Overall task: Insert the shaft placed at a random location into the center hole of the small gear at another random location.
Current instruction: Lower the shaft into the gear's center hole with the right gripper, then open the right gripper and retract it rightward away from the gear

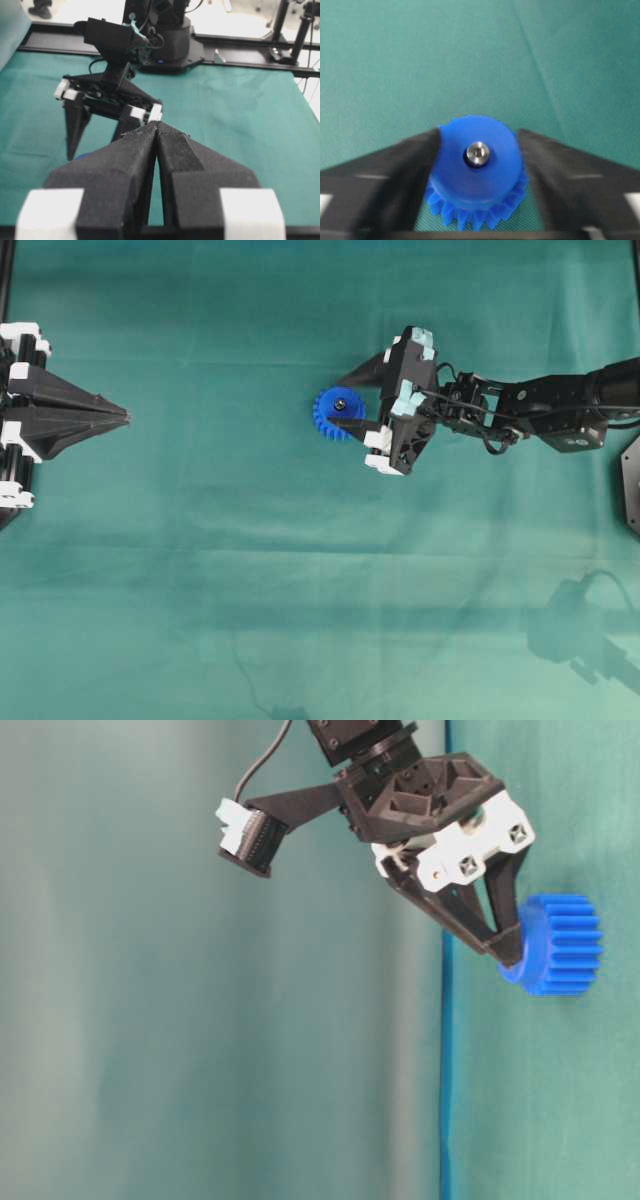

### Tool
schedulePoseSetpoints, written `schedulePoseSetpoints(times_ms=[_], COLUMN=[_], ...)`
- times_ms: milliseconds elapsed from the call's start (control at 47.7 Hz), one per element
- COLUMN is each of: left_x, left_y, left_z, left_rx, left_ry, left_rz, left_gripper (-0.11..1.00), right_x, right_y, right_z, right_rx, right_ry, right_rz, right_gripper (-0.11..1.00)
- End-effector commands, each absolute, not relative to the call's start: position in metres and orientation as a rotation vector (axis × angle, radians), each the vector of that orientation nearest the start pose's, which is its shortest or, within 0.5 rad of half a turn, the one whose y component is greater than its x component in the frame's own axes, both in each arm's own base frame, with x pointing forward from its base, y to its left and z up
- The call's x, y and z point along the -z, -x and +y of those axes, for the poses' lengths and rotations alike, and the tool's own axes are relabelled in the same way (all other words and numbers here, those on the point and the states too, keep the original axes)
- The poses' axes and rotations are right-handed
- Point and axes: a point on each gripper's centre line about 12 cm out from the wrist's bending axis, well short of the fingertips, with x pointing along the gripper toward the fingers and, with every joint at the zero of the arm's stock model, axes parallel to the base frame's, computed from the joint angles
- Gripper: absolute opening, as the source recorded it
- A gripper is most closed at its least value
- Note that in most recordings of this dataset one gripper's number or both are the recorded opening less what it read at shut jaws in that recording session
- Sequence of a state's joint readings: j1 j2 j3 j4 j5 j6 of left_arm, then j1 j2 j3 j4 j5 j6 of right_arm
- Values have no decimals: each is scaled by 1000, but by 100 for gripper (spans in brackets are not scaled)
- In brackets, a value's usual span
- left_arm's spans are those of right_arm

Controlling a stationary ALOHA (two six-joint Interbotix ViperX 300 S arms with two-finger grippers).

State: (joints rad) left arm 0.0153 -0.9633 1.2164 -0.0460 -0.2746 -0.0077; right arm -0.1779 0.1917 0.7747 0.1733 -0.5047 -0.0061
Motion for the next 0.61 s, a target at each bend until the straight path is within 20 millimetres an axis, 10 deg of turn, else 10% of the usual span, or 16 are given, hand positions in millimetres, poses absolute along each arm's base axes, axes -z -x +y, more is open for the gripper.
schedulePoseSetpoints(times_ms=[0, 587], left_x=[-277, -278], left_y=[-198, -197], left_z=[5, 5], left_rx=[-29, -29], left_ry=[55, 55], left_rz=[-28, -33], left_gripper=[0, 0], right_x=[-122, -217], right_y=[-389, -370], right_z=[-79, -72], right_rx=[289, 250], right_ry=[-165, -160], right_rz=[414, 288], right_gripper=[81, 79])
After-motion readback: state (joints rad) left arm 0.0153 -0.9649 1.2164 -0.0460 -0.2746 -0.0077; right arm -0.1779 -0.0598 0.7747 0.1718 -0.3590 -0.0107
